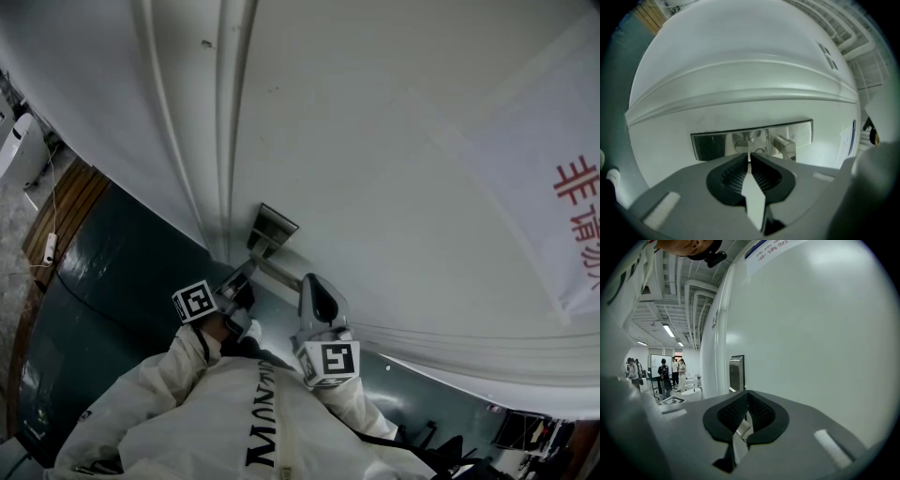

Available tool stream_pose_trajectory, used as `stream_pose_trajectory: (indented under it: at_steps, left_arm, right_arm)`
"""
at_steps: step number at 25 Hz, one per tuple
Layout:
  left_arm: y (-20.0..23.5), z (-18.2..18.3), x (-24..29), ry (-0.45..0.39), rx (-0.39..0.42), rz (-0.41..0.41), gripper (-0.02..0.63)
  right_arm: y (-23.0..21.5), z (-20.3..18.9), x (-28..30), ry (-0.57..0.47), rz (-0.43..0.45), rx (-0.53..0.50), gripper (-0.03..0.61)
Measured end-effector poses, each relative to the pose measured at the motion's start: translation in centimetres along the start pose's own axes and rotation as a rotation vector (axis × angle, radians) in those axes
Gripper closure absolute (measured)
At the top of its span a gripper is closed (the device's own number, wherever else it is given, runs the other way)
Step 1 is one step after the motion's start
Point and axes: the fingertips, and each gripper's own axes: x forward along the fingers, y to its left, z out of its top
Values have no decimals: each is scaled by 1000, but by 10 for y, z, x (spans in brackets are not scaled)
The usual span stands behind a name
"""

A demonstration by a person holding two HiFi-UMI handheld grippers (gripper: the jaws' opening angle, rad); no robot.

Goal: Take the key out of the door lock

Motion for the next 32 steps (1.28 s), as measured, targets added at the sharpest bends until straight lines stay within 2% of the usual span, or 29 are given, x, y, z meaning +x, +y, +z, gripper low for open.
stream_pose_trajectory:
  at_steps: [3,8,12,15,20,27,32]
  left_arm:
    - [-1,0,-2,29,44,2,589]
    - [1,-10,-18,39,43,12,591]
    - [-1,-15,-31,71,150,39,591]
    - [-11,-2,-38,60,286,70,591]
    - [-29,20,-49,45,568,149,591]
    - [-41,37,-59,27,826,260,591]
    - [-50,42,-63,31,1052,341,591]
  right_arm:
    - [0,3,1,-8,4,0,577]
    - [7,2,1,-8,18,0,577]
    - [4,1,3,-9,17,14,577]
    - [6,-1,5,-7,25,27,577]
    - [7,-2,10,-16,34,30,577]
    - [7,-1,15,-29,38,52,577]
    - [7,-4,16,-23,37,64,577]
